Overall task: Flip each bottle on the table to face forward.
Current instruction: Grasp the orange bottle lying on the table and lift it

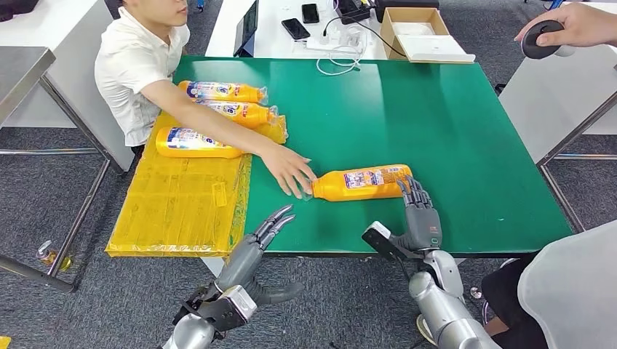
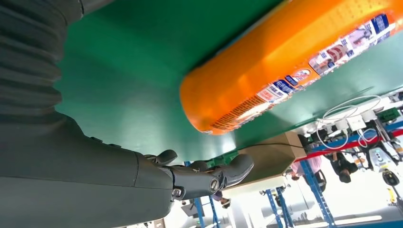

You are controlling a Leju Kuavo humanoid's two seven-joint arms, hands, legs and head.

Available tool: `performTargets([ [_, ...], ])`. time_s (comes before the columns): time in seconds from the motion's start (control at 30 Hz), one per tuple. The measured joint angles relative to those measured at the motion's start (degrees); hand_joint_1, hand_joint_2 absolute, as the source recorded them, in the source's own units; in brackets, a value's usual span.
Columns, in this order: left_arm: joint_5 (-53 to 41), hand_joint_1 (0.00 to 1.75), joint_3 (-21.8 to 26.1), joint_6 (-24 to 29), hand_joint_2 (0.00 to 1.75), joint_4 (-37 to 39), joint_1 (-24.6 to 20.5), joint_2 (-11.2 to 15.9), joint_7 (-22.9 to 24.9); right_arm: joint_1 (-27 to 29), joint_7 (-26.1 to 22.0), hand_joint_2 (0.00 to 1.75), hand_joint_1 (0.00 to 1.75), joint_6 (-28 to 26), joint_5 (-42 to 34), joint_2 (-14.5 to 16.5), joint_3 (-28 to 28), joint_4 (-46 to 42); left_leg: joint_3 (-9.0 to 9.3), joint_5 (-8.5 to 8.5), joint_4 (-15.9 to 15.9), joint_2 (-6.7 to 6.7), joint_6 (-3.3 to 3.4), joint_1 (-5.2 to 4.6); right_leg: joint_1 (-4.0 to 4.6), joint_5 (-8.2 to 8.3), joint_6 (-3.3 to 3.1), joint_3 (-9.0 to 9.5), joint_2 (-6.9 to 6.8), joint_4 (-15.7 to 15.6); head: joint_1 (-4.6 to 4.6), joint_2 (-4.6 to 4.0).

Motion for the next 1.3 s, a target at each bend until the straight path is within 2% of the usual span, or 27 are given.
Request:
performTargets([
  [0.3,0.3,0.0,0.0,-0.8,1.75,0.8,-2.1,-0.2,0.7,-4.5,1.6,1.75,0.0,3.0,1.4,0.0,0.2,1.7,0.0,0.01,0.0,0.0,0.0,0.0,0.0,0.0,0.0,0.0,0.0,0.0,0.01,0.0],
  [0.73,1.0,0.0,0.0,-1.2,1.75,1.3,-3.0,-0.4,1.0,-6.4,2.5,1.75,0.0,3.8,2.7,0.4,1.2,3.7,-0.01,0.01,0.0,0.0,0.0,0.0,0.0,0.0,0.0,-0.01,0.0,0.0,0.0,0.0],
  [0.87,1.0,0.0,0.0,-1.5,1.75,1.5,-3.3,-0.4,1.0,-7.6,5.2,1.75,0.0,6.2,3.3,0.7,1.7,5.0,0.0,0.02,0.0,0.0,0.0,0.0,0.0,0.0,0.0,-0.01,0.0,0.0,0.01,0.0],
  [1.13,1.4,0.0,-0.3,-1.8,1.75,1.9,-4.2,-0.5,1.5,-9.5,12.0,1.75,0.0,14.8,4.2,0.6,2.0,8.1,0.0,0.01,0.0,0.0,0.0,0.0,0.0,0.0,0.0,-0.01,0.0,0.0,0.01,0.0],
  [1.3,2.2,0.0,-0.5,-2.6,1.75,2.2,-4.8,-0.5,2.1,-10.9,15.8,1.75,0.0,17.0,5.9,0.4,2.9,9.6,0.02,0.01,0.0,-0.01,0.0,0.0,0.0,0.0,0.0,0.0,0.0,0.0,0.0,0.0],
])
